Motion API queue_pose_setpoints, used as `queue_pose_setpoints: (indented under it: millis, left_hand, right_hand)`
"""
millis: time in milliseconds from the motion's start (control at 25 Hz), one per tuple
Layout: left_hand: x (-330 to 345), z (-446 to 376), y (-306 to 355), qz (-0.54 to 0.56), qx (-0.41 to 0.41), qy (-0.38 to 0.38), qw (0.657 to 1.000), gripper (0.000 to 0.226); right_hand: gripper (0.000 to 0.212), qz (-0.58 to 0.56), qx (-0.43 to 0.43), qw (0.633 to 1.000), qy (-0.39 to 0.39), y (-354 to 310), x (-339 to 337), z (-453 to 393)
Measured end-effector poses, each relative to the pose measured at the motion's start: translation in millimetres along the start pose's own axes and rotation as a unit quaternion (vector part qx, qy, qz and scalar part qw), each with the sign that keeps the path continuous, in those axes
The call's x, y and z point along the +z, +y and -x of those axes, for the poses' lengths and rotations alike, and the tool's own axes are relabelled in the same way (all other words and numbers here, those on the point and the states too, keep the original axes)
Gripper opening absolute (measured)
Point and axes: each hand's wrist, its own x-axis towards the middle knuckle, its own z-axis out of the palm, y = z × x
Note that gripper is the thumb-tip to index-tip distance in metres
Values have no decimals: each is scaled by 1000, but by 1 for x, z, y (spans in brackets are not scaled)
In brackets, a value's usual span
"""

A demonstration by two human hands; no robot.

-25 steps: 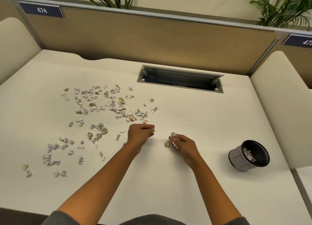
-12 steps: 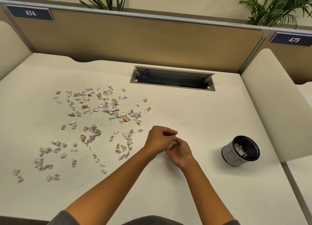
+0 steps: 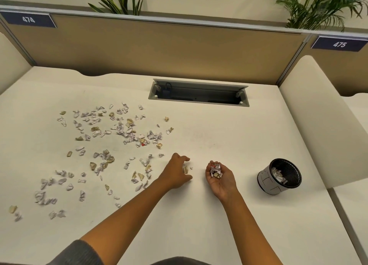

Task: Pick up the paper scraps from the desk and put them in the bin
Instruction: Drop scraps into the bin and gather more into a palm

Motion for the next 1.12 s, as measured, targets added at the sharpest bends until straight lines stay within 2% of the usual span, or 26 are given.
queue_pose_setpoints:
  millis: [80,160,360,440,640,800,960,1120]
  left_hand:
    - [9,-4,4,-2,-2,6,1000,68]
    - [14,-9,8,-7,0,23,1000,63]
    - [19,-19,20,-62,31,33,997,29]
    - [19,-21,22,-68,27,36,997,22]
    - [18,-26,31,-88,-13,29,996,12]
    - [22,-25,35,-104,-29,27,994,17]
    - [24,-21,33,-60,-27,22,998,15]
    - [12,-14,21,83,-83,37,992,8]
  right_hand:
    - [21,-5,-10,1000,-2,-5,-2,1]
    - [21,-9,-13,1000,-1,-8,-4,2]
    - [20,-21,-16,1000,8,-8,-12,4]
    - [19,-22,-20,999,13,-9,-16,4]
    - [17,-25,-20,999,12,-9,-19,5]
    - [19,-30,-12,999,13,-9,-19,6]
    - [19,-28,-12,999,16,-9,-17,7]
    - [19,-28,-15,999,17,-10,-19,9]
